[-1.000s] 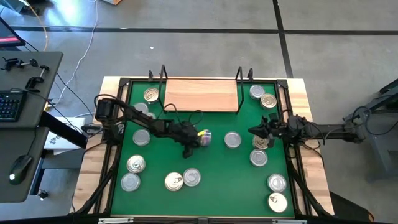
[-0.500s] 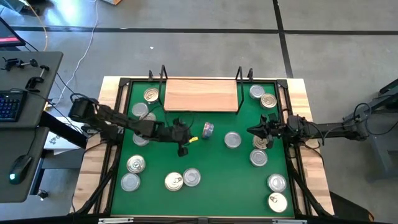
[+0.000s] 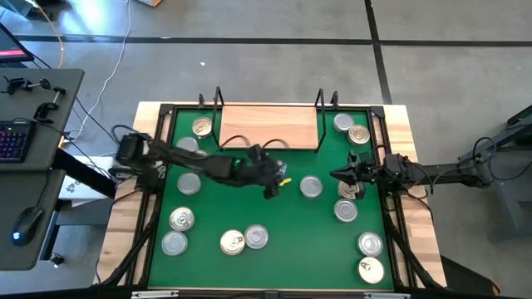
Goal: Stack canned seafood by type on shelf
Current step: Put the blue pink tuna can on the shelf, then put the green white tuna can on the shelf
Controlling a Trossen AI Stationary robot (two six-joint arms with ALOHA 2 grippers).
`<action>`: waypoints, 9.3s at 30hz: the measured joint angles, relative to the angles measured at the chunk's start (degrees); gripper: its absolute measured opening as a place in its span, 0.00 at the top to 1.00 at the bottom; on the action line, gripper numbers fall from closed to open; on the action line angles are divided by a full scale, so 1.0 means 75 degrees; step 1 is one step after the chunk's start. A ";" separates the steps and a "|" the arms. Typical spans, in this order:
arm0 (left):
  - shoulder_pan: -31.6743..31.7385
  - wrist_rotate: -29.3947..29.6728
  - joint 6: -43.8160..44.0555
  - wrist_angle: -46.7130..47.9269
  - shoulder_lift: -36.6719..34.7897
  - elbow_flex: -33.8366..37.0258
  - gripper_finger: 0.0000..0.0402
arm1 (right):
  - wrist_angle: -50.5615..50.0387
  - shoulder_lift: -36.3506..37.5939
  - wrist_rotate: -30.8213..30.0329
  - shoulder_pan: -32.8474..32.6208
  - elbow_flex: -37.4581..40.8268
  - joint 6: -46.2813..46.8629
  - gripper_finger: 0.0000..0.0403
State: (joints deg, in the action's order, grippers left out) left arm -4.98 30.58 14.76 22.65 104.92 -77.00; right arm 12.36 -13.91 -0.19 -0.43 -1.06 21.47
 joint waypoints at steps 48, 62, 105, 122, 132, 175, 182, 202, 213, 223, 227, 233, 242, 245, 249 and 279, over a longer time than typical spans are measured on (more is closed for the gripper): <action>0.0312 -0.2485 0.2224 0.4627 0.2273 -0.3097 0.60 | -0.0468 0.0000 0.0286 0.0000 0.0000 -0.0460 1.00; -0.0238 0.1407 0.1997 0.7776 0.1464 -0.3784 0.60 | -0.0365 0.0003 0.0233 0.0000 0.0000 -0.0269 1.00; 0.3478 0.2047 0.0009 0.5020 0.1624 -0.1581 0.51 | -0.0181 0.0009 -0.0043 0.0000 0.0000 0.0134 1.00; 0.3460 0.0916 0.0079 0.4941 0.1644 -0.1575 0.41 | -0.0174 0.0009 -0.0043 0.0000 0.0000 0.0137 1.00; 0.3630 0.1057 -0.0135 0.4937 0.1644 -0.1572 0.40 | -0.0172 0.0009 -0.0043 0.0003 0.0000 0.0148 1.00; 0.3056 0.2584 -0.0170 0.4827 0.0740 -0.1578 0.41 | -0.0124 0.0004 -0.0489 0.0000 0.0003 0.0559 1.00; 0.1873 0.2523 -0.0160 0.3436 -0.0366 -0.0749 0.41 | -0.0345 -0.0003 -0.0490 0.0000 0.0006 -0.0085 1.00; -0.0392 0.0369 -0.1438 -0.3704 -0.1847 0.3639 0.41 | 0.1165 -0.3728 -0.1140 -0.0808 -0.0409 -0.0102 0.96; -0.0395 0.0407 -0.1300 -0.3778 -0.1847 0.3708 0.41 | -0.1767 -0.8123 -0.2033 -0.1176 -0.3722 -0.0064 0.96; -0.0912 0.0916 -0.1057 -0.3500 -0.1904 0.3714 0.41 | -0.1964 -1.0878 -0.2070 -0.0806 -0.6207 -0.0135 0.97; -0.1251 0.1235 -0.1059 -0.3393 -0.2148 0.3714 0.41 | -0.1547 -1.1749 -0.2098 -0.0682 -0.7339 -0.0633 0.97; -0.1392 0.1061 -0.0985 -0.3426 -0.2331 0.3714 0.41 | -0.3126 -1.1327 -0.2722 -0.0843 -0.8029 -0.1325 0.97; -0.1281 0.0825 -0.0963 -0.4744 -0.2155 0.4299 0.41 | -0.4379 -0.8727 -0.1686 -0.1217 -0.5613 -0.0273 0.97; -0.1281 0.0809 -0.0975 -0.5081 -0.2156 0.4439 0.41 | -0.3833 -0.8320 -0.1714 -0.1250 -0.4675 0.0782 0.97; -0.1278 0.0803 -0.0983 -0.5258 -0.2156 0.4442 0.41 | -0.3010 -0.8490 -0.1698 -0.1278 -0.3979 0.1517 0.97; 0.0597 -0.2478 -0.0372 -0.5854 -0.0710 0.4105 0.55 | -0.2645 -0.8729 -0.2926 -0.2115 -0.4985 -0.0271 0.97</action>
State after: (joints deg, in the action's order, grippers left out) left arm -0.51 11.99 11.97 -21.26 99.60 -46.21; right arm -7.48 -79.38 -22.13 -16.29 -38.45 19.44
